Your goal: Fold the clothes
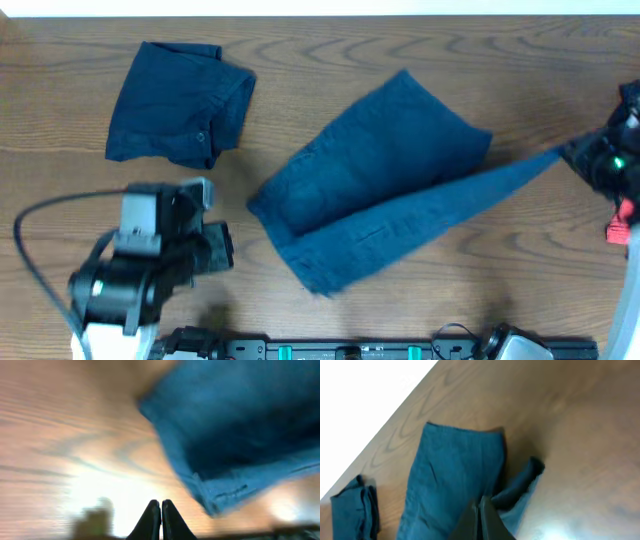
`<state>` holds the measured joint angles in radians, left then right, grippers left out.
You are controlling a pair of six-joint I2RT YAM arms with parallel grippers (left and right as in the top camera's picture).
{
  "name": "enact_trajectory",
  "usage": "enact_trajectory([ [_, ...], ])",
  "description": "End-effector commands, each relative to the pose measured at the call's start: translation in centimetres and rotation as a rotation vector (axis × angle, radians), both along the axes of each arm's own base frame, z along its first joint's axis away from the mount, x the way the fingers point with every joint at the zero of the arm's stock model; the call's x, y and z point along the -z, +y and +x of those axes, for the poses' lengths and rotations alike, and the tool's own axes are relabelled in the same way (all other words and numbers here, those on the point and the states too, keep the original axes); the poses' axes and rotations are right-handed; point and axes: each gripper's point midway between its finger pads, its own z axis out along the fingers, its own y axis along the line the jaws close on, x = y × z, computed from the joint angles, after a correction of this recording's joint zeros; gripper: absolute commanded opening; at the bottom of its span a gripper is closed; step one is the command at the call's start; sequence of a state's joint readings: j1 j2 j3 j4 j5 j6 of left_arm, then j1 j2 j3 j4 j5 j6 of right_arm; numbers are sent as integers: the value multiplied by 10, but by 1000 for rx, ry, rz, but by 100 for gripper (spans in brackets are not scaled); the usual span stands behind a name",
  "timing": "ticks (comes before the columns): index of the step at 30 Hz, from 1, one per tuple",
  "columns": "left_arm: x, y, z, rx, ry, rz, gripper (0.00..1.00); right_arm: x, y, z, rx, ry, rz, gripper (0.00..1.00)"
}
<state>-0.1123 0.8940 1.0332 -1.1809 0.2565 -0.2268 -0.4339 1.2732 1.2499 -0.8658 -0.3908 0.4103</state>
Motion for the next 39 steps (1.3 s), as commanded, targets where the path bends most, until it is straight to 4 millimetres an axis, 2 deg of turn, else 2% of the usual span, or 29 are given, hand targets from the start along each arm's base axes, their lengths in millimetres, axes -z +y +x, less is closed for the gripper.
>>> enact_trajectory([
  [1,14,25,28,-39,18,165,6,27,13,36,-31,33,30,1],
  [3,26,22,43,-33,50,161,6,44,21,56,-55,44,46,1],
  [5,39,10,48,-5,112,108,6,62,30,67,-68,74,74,1],
  [8,54,-22,44,80,219,-42,7,78,36,71,-87,113,92,1],
  [10,60,-47,39,149,278,-145,11,81,35,71,-86,120,94,1],
  [11,63,-56,37,174,296,-172,17,80,35,71,-84,117,93,1],
  [12,67,-64,36,199,307,-188,29,80,34,71,-84,115,92,1],
  [15,77,-87,34,229,351,-231,51,79,34,70,-86,115,90,1],
  [19,103,-113,23,277,410,-244,55,80,35,68,-85,125,94,1],
  [23,130,-131,16,325,429,-215,54,80,35,67,-85,132,96,1],
  [26,150,-132,19,355,400,-104,54,81,36,66,-85,135,97,1],
  [28,156,-141,18,388,396,-96,53,81,36,66,-85,135,97,1],
  [29,158,-146,16,406,394,-93,50,81,36,66,-85,135,97,1],
  [30,160,-150,15,420,391,-92,41,81,36,66,-85,135,97,1],
  [33,160,-156,12,445,386,-89,8,81,36,66,-85,135,97,1],
  [37,152,-152,8,438,395,-88,6,79,34,69,-84,121,91,1],
  [39,140,-148,3,423,416,-93,6,74,31,76,-89,82,74,1],
])
